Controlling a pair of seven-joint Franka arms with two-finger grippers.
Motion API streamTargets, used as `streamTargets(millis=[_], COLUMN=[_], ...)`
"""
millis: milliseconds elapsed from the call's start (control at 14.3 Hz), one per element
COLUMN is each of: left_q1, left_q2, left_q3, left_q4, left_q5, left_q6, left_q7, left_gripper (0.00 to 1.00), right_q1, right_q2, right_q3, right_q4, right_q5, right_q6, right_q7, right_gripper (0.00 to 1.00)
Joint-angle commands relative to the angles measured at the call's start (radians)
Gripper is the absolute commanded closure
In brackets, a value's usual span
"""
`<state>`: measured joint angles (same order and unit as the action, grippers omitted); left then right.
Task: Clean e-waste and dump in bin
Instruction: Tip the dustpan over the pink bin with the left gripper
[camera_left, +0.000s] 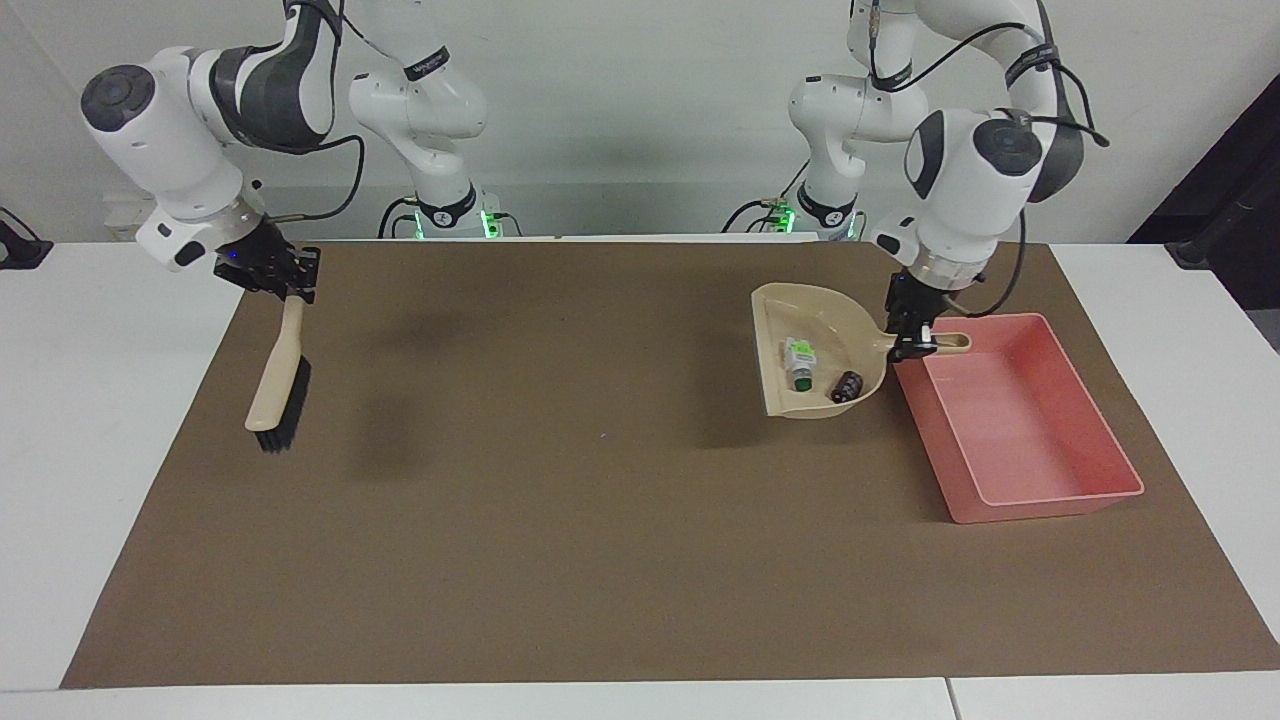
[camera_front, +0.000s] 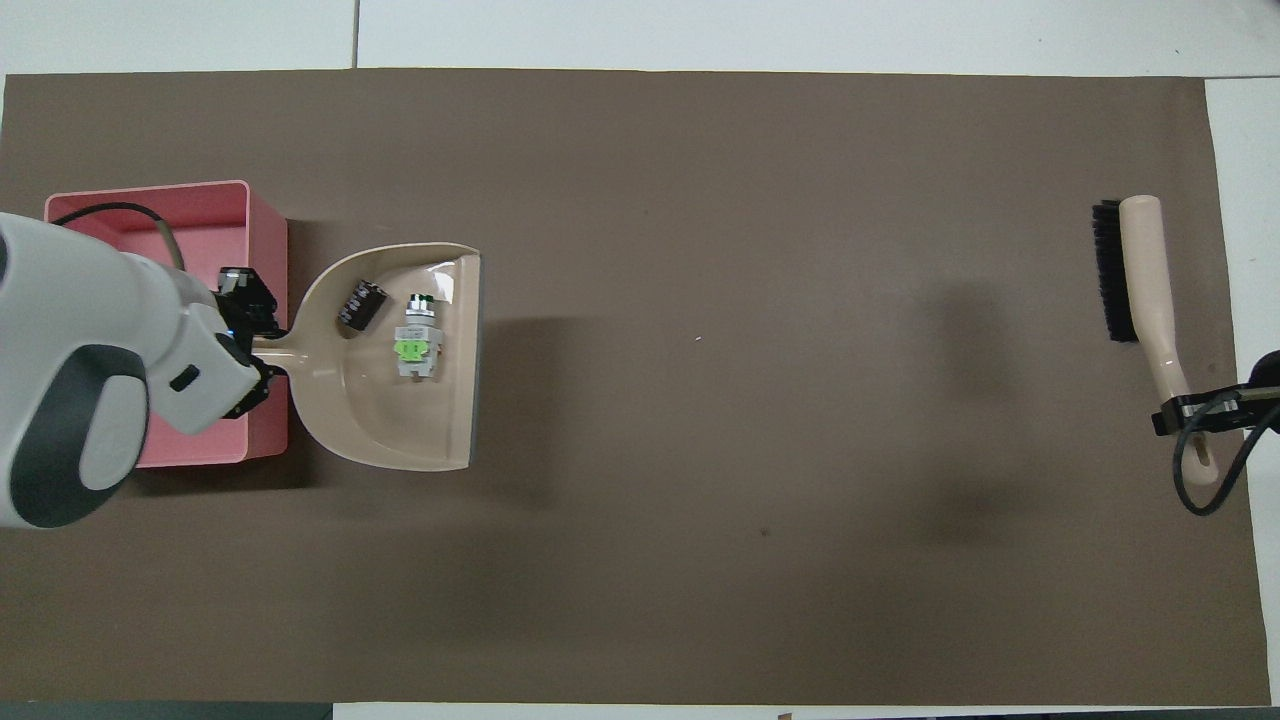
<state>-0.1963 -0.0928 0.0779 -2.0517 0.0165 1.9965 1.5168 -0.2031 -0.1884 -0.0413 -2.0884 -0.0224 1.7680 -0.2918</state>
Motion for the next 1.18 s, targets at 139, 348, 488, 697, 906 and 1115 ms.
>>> streamTargets(millis=[139, 348, 488, 697, 906, 1115], left_q1=[0.222, 0.349, 0.408, 0.474, 0.476, 0.448], left_q2=[0.018, 0.047, 0.056, 0.114, 0.175, 0.186], left_q3=[-0.001, 0.000, 0.000, 0.000, 0.000, -0.001], left_q4=[0.137, 0.183, 0.185, 0.218, 0.274, 0.255], left_q5=[-0.078, -0.075, -0.041, 0.057, 0.186, 0.327], left_q6=[-0.140, -0.147, -0.115, -0.041, 0.024, 0.077], left_q7=[0.092, 0.201, 0.224, 0.238, 0.253, 0.240], left_gripper=[1.00, 1.00, 1.00, 1.00, 1.00, 1.00], right_q1=[-0.001, -0.002, 0.004, 0.001, 0.002, 0.001], right_q2=[-0.002, 0.058, 0.107, 0.133, 0.118, 0.107], right_q3=[0.015, 0.015, 0.018, 0.020, 0.032, 0.061], right_q4=[-0.019, -0.036, -0.047, -0.094, -0.149, -0.185], right_q5=[0.004, 0.007, 0.007, 0.007, 0.004, 0.004], right_q6=[-0.012, -0.018, 0.002, 0.034, 0.060, 0.092], right_q7=[-0.047, -0.084, -0.080, -0.073, 0.017, 0.042], right_gripper=[1.00, 1.00, 1.00, 1.00, 1.00, 1.00])
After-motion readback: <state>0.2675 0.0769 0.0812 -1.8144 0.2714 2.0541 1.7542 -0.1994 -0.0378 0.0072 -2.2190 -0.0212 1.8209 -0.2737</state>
